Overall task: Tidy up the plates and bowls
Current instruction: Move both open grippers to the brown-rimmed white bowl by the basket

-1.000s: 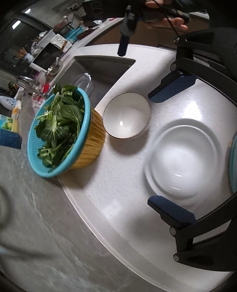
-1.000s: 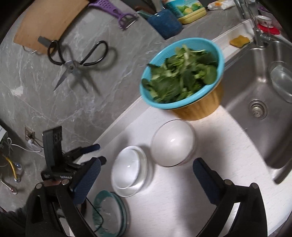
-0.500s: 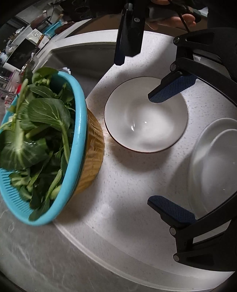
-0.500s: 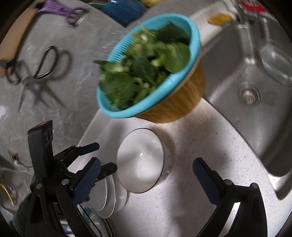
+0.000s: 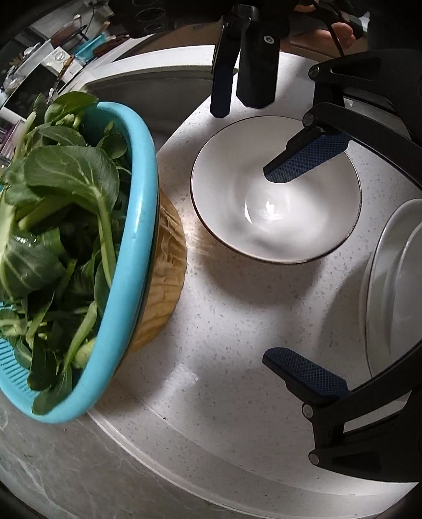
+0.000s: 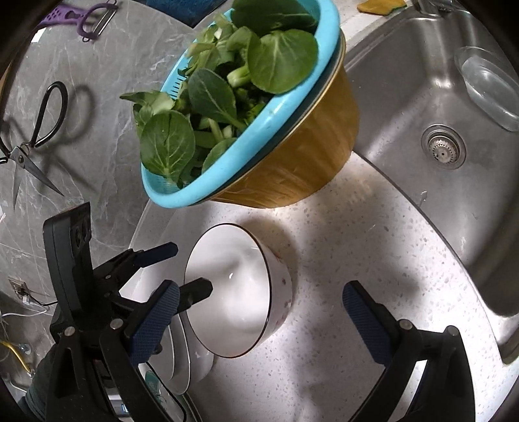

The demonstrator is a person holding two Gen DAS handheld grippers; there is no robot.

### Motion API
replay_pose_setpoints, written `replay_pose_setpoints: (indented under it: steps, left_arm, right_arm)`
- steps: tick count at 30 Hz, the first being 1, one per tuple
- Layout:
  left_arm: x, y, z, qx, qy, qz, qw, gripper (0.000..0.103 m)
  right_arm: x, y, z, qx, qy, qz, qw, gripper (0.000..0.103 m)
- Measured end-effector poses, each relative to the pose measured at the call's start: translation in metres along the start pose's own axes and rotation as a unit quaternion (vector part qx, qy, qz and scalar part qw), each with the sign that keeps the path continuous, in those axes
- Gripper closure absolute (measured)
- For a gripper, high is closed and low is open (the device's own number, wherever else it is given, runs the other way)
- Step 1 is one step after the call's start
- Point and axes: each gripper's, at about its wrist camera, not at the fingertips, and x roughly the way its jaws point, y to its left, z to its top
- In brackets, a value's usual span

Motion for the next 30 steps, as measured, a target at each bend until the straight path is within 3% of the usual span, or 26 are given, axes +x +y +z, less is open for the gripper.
replay_pose_setpoints:
  steps: [10,16,18,22,27,30]
  left_arm:
    - [0.015,-0.017,0.008,0.013,0.003,0.002,0.9999,0.001]
    - [0.023,-0.02,0.008,0.014,0.01,-0.004,0.9998,0.003]
    - [0.025,-0.022,0.009,0.014,0.011,0.0,0.9998,0.008]
    - [0.029,-0.02,0.009,0.013,0.018,0.008,0.9997,0.042]
    - [0.038,-0.022,0.007,0.01,0.025,0.006,0.9996,0.056]
    - [0.041,-0.022,0.005,0.005,0.029,0.002,0.9996,0.067]
  right_arm:
    - [0.005,-0.002,-0.002,-0.001,0.011,-0.006,1.0,0.001]
    - [0.011,-0.006,-0.003,0.004,0.021,0.001,1.0,0.009]
    - [0.012,-0.007,-0.002,0.005,0.023,0.002,1.0,0.013]
    - [0.016,-0.006,-0.002,0.0,0.031,-0.007,1.0,0.033]
    - [0.022,-0.008,-0.003,-0.001,0.044,-0.013,0.999,0.045]
    - [0.024,-0.008,-0.003,-0.007,0.048,-0.018,0.999,0.058]
